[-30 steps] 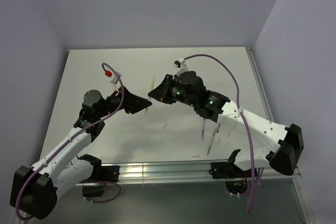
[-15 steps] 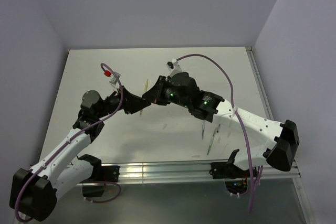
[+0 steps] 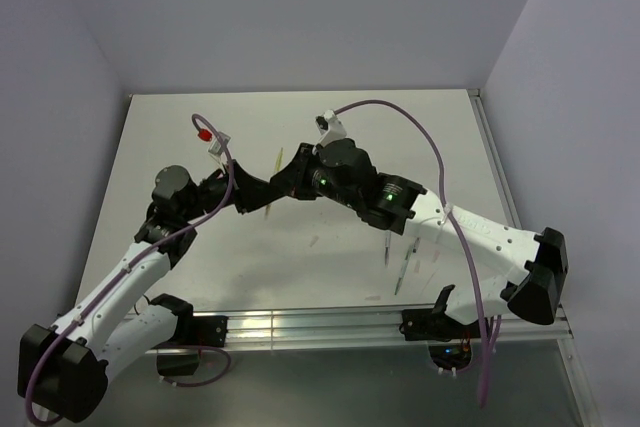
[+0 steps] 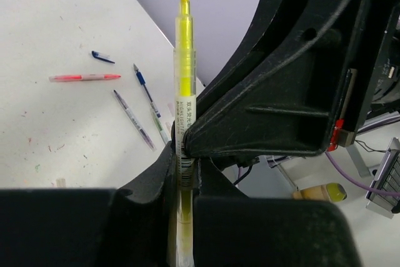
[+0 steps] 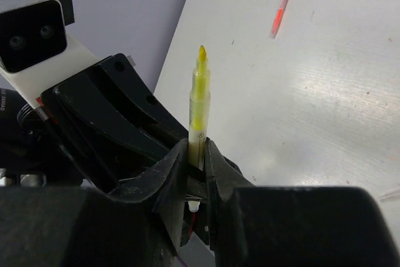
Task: Insert the pens into the pen caps
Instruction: Pick up the pen from the center of the board, then move the pen cap to the center of the board.
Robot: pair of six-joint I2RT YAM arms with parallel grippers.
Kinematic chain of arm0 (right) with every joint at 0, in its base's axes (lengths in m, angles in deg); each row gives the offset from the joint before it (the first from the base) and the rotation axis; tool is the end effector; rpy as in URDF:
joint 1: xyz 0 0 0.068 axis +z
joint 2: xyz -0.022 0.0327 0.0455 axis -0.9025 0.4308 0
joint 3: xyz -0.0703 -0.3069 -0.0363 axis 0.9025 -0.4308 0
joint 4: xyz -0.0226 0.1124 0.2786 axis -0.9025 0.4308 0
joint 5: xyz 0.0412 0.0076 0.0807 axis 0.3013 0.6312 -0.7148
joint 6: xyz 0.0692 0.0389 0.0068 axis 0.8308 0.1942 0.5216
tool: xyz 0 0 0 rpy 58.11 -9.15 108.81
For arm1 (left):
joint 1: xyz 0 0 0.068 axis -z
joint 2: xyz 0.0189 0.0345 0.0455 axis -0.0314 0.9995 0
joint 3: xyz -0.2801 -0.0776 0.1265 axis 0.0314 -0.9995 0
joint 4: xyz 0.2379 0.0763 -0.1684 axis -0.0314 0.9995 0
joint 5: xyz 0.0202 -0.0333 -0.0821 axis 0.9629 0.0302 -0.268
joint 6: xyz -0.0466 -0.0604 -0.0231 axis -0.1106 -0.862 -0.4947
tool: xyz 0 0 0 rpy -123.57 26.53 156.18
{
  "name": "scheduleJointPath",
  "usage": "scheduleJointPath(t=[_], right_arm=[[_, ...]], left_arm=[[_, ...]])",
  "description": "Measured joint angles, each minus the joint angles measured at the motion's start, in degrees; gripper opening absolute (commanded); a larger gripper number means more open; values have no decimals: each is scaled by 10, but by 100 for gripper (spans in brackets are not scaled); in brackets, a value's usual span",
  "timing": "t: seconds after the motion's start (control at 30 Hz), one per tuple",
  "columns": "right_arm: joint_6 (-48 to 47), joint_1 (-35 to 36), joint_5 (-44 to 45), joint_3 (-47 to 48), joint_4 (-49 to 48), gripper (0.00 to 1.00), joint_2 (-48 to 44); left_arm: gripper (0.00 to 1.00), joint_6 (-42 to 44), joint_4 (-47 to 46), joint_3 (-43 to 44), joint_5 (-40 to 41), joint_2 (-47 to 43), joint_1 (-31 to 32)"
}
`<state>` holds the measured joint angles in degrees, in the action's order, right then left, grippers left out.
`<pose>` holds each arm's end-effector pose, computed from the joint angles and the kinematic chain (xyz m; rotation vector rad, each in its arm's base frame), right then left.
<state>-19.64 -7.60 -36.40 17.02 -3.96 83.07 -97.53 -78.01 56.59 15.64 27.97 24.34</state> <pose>0.2098 0.3100 0.4000 -0.0887 2.0505 1.1290 0.2083 -0.1376 0.3272 0.2812 1.7640 -1.5179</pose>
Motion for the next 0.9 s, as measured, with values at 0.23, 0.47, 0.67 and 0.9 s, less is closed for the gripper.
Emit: scheduleJointPath(t=[0.23,0.47,0.67,0.9], right_arm=[[-44,10,77,20,43,41,-16],[-71,10,132,20,93,49,-74],[-105,9,145,-14,122,49,-78],[-132,8,136,-107,150,12,-39]], left_arm=[[0,13,52,16,33,-2,2],[0,14,99,16,90,6,2],[0,26,218,43,196,8,2],[0,19,280,59,317,47,2]])
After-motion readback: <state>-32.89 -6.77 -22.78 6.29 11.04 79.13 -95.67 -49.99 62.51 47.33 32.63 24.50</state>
